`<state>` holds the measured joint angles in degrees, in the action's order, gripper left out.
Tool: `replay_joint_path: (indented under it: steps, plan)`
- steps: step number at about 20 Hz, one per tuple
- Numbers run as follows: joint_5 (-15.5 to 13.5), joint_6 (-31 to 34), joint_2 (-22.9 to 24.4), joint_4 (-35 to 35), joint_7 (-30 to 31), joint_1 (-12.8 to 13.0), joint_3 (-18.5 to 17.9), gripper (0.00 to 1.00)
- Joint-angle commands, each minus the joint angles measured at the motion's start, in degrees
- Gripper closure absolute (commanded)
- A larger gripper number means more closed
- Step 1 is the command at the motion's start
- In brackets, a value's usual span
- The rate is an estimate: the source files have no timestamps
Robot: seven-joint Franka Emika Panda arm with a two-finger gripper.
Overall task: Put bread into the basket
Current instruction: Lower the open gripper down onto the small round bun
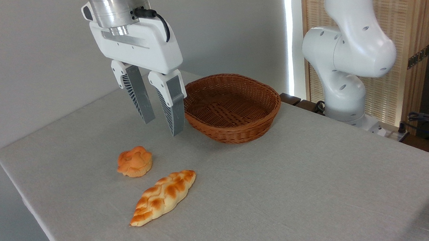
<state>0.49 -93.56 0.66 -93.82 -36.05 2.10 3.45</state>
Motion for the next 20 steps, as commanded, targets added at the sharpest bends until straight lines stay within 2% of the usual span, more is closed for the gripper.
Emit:
replay_joint_path:
  steps: [1,3,6,7,9,14,20]
  plan:
    - [-0.74,0.49,-0.56,0.04,-0.86,0.45,-0.55,0.00]
    - [-3.02,0.05,-1.44,-0.13,-0.69,0.54,-0.11,0.00]
    - [-4.44,-2.14,-1.97,-1.62,-0.34,0.71,0.42,0.00]
    - [-5.92,-4.67,-1.97,-3.54,-0.25,0.80,0.68,0.00]
    - [-6.98,-8.63,-1.97,-6.09,0.45,1.06,2.16,0.00]
    - [-7.08,-14.71,-3.46,-9.36,4.32,1.15,6.03,0.00]
    - [-7.43,-18.14,-9.61,-9.71,5.11,1.15,10.87,0.00]
